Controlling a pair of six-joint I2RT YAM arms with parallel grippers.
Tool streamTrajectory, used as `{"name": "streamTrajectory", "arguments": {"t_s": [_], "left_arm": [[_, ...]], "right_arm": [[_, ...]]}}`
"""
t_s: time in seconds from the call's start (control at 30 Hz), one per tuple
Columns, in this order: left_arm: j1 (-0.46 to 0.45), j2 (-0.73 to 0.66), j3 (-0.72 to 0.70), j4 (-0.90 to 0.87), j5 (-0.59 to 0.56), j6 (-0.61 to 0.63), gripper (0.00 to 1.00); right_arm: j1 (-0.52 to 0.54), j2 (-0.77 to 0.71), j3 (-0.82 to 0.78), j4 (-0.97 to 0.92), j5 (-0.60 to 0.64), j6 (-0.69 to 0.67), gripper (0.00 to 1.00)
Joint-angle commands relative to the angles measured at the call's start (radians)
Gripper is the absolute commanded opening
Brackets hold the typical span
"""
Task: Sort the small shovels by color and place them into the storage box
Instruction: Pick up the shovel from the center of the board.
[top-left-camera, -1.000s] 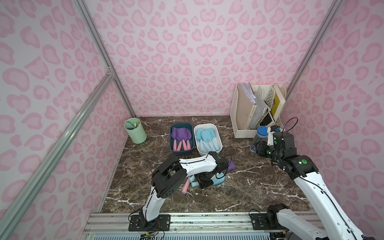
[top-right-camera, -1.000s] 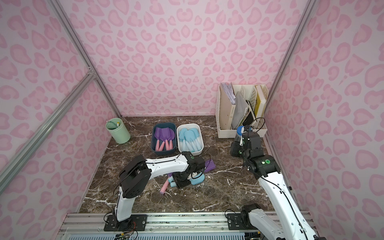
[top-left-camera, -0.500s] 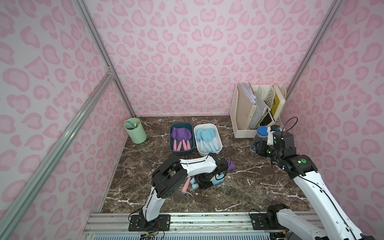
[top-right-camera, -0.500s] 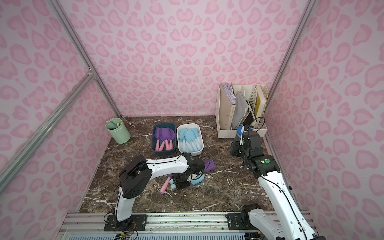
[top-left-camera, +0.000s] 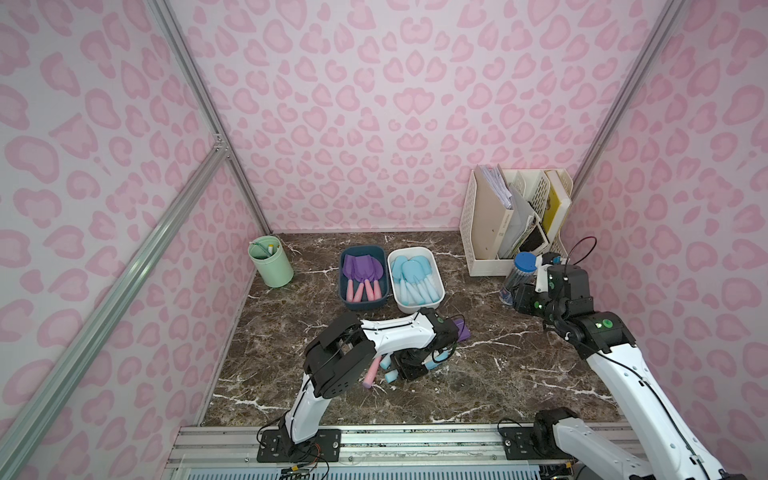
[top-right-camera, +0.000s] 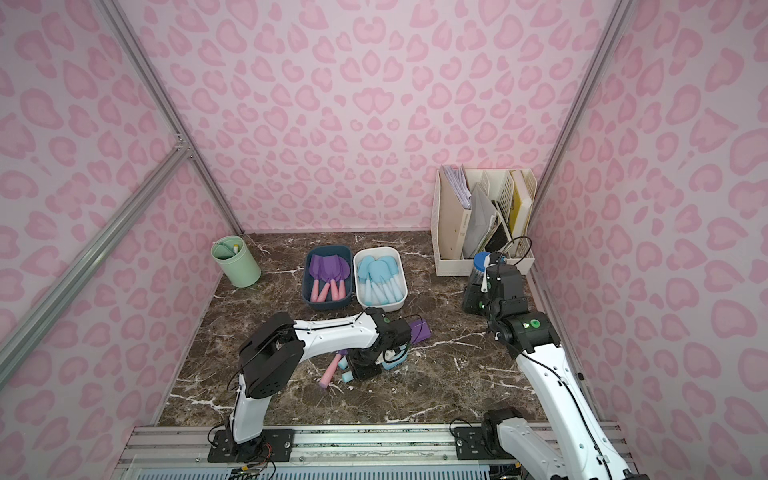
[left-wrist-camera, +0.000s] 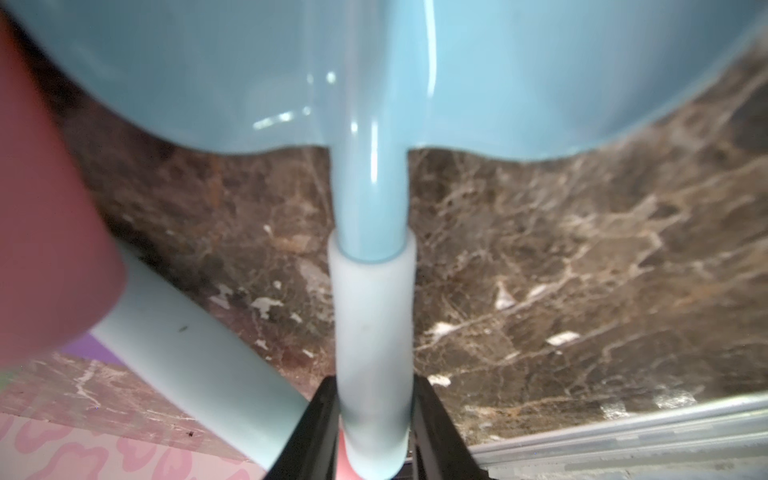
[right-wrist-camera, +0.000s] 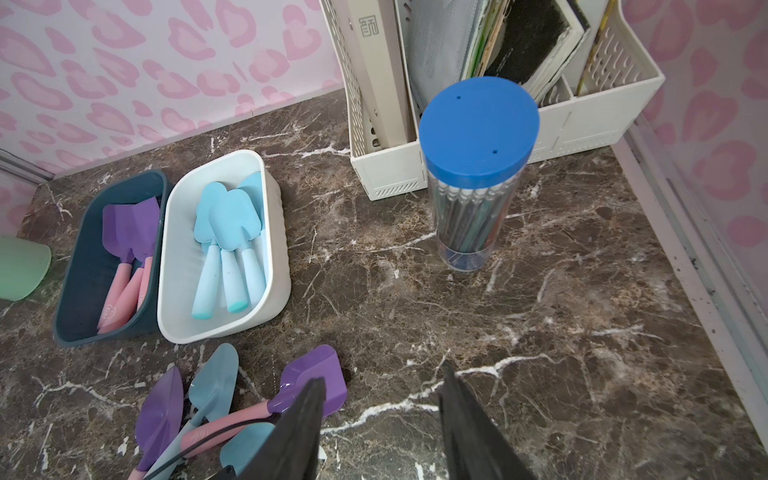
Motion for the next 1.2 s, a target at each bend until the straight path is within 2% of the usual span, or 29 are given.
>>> {"name": "streamTrajectory", "arguments": {"t_s": [0.0,0.8,1.03,1.17], "left_arm": [[-0.005,0.007,0.002,0.002,0.013,-0.002,0.33],[-0.05,-0.049,0.016,-0.054,0.019,-0.016,0.15],[-0.057,-0.14,0.021,-0.103,0.02,-0.051,0.13],[-0.046,-0.214,0.084,-0.142,0.018,-0.081,0.12]], "right_arm": [[-0.004,-0.003,-0.002,0.031,-0.004,-0.011,0.5],[-0.015,0.0,-0.007,0.041,-0.021,-0.016,0.5],[-0.017,0.023,0.025,0.051,-0.052,-0.019,0.5],[-0.018,0.045,0.072,0.041,-0.062,-0.023,0.5]]}}
